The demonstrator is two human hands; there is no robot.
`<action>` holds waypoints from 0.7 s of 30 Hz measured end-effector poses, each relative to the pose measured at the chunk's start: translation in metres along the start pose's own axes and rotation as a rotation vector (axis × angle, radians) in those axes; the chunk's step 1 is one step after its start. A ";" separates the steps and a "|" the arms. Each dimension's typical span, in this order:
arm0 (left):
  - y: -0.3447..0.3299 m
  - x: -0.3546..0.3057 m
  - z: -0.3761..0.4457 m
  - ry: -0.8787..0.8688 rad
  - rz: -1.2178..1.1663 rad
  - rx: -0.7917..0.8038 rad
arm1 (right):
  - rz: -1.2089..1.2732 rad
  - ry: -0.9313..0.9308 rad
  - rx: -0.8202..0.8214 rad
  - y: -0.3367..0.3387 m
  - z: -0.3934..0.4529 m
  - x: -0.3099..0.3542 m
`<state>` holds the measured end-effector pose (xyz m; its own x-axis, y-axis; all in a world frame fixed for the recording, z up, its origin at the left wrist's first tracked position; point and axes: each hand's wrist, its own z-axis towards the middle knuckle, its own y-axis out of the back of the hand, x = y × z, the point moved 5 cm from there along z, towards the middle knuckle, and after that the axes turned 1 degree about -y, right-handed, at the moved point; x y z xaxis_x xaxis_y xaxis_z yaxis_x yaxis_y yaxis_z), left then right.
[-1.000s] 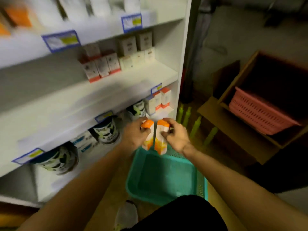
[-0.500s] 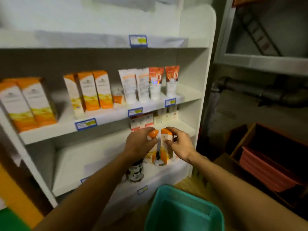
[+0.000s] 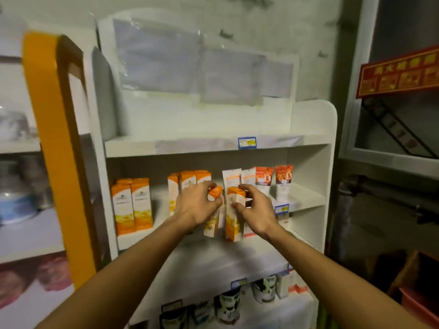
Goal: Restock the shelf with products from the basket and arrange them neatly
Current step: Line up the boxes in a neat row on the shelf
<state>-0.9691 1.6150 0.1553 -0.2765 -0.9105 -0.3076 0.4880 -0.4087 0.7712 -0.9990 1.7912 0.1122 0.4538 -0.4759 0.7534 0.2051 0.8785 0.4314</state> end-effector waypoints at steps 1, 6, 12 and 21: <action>0.008 0.005 0.005 0.005 0.002 -0.005 | 0.019 -0.002 0.010 -0.004 0.006 0.008; 0.030 0.030 0.024 0.032 0.033 -0.022 | 0.044 0.021 0.020 -0.030 0.033 0.033; 0.012 0.063 0.039 0.109 -0.059 0.009 | 0.025 0.012 0.060 -0.067 0.060 0.031; -0.003 0.097 0.055 0.178 -0.113 -0.054 | -0.045 0.040 0.039 -0.106 0.081 0.018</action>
<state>-1.0435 1.5314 0.1537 -0.1838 -0.8534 -0.4878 0.5072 -0.5074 0.6966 -1.0832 1.6862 0.1198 0.4792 -0.5123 0.7127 0.1926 0.8536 0.4841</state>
